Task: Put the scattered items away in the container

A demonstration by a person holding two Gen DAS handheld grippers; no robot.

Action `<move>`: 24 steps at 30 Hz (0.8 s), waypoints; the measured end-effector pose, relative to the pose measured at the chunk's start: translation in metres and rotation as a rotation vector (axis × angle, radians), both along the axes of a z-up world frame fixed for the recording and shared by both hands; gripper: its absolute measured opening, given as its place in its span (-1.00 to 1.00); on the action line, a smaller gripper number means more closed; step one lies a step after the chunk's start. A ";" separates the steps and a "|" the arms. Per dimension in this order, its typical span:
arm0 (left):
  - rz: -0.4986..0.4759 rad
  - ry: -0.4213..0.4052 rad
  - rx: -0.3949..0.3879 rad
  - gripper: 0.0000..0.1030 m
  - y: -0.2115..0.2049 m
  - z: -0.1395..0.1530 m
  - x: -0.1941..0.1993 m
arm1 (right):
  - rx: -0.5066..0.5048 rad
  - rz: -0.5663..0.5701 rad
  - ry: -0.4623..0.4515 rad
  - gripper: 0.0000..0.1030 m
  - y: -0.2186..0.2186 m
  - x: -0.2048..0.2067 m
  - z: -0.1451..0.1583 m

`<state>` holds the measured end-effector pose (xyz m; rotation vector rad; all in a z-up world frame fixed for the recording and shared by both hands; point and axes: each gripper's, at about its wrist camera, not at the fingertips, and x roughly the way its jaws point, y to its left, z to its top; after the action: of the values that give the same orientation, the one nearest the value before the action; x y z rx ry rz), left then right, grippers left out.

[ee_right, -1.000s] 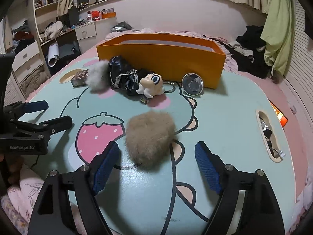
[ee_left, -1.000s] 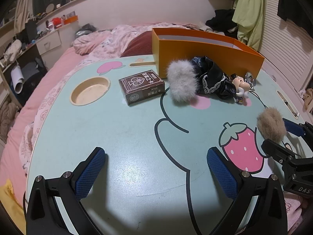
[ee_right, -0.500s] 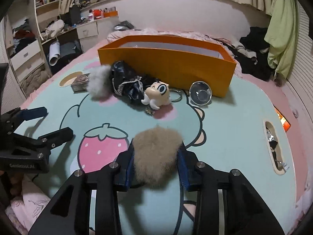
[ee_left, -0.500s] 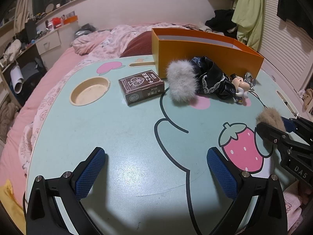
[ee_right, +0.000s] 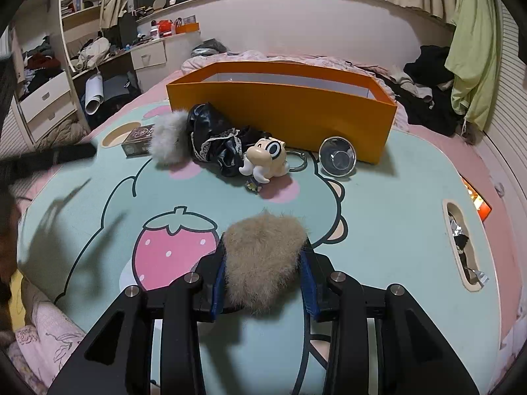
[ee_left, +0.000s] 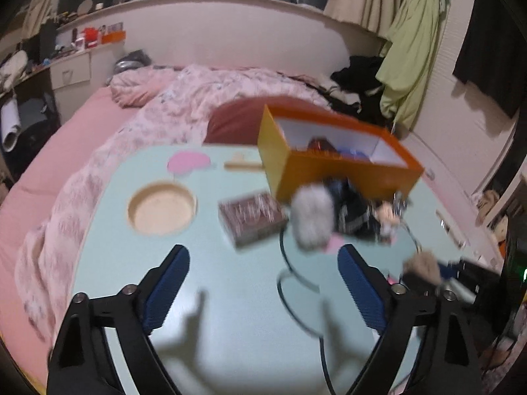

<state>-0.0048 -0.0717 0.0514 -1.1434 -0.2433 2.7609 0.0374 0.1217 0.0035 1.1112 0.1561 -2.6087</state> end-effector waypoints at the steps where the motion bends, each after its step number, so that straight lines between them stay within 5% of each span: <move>1: 0.002 -0.022 0.021 0.59 -0.002 0.000 -0.013 | 0.000 0.000 0.000 -0.25 -0.001 0.000 0.000; 5: 0.023 -0.092 0.080 0.48 -0.001 -0.008 -0.056 | -0.006 0.001 -0.001 -0.25 0.000 0.000 0.000; 7: 0.036 -0.122 0.063 0.24 0.007 -0.015 -0.069 | -0.008 0.001 -0.001 -0.25 0.001 0.000 0.000; 11: 0.034 -0.158 -0.003 0.21 0.022 -0.029 -0.083 | -0.014 0.001 -0.001 -0.25 0.002 0.001 0.000; 14: 0.027 -0.159 -0.058 0.19 0.027 -0.038 -0.079 | -0.020 0.002 -0.002 -0.25 0.002 0.001 0.000; 16: 0.001 -0.140 -0.094 -0.11 0.030 -0.038 -0.072 | -0.024 0.003 -0.002 -0.25 0.002 0.001 0.001; 24: -0.023 -0.098 0.016 -0.25 0.012 -0.036 -0.042 | -0.027 0.002 -0.004 -0.25 0.003 0.000 0.001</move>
<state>-0.0469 -0.0598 0.0154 -1.2715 -0.2605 2.6817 0.0372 0.1244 0.0041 1.1059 0.1204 -2.5988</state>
